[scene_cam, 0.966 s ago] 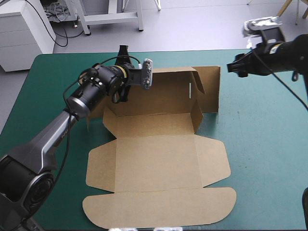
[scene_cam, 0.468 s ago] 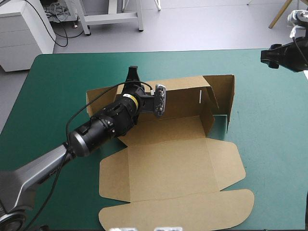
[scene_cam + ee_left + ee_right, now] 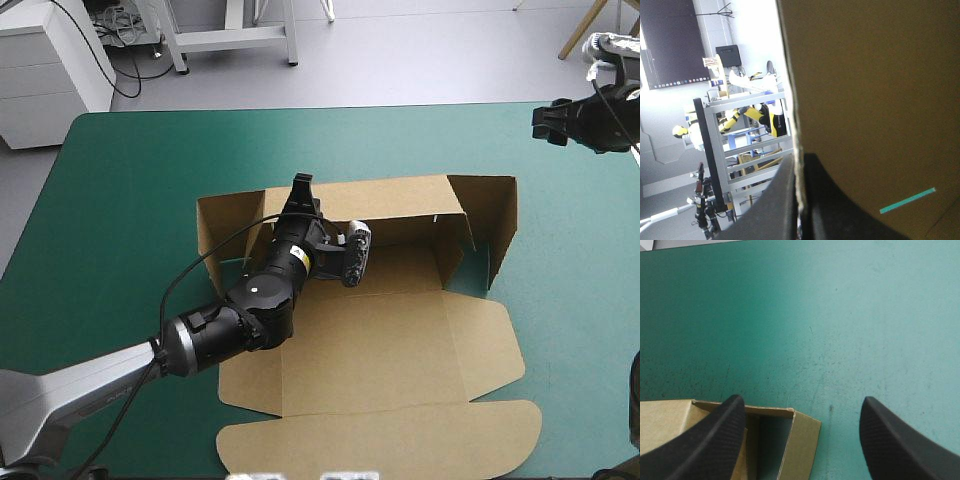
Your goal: Fold the box
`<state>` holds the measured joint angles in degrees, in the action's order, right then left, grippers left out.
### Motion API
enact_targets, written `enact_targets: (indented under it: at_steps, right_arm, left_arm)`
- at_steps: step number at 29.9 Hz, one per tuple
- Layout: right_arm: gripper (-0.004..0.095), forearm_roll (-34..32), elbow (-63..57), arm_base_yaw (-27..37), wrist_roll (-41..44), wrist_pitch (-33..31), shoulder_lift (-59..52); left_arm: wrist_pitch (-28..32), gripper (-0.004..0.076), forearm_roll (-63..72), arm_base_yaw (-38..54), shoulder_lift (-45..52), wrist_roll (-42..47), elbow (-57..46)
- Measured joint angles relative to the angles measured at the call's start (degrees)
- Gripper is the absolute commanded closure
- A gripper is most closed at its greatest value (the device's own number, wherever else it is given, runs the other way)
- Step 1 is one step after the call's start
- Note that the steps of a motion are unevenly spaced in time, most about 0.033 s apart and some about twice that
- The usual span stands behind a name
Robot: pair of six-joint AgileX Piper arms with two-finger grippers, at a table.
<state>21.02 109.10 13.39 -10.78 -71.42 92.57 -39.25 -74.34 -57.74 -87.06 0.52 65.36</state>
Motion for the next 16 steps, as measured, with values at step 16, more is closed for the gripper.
enact_targets:
  at_steps: [16]
  right_arm:
    - [0.0359, -1.7, 5.8, -6.6, 0.3, 2.0, 10.7]
  left_arm:
    - [0.1, 0.0734, -11.5, -0.2, -0.3, 12.0, -4.5]
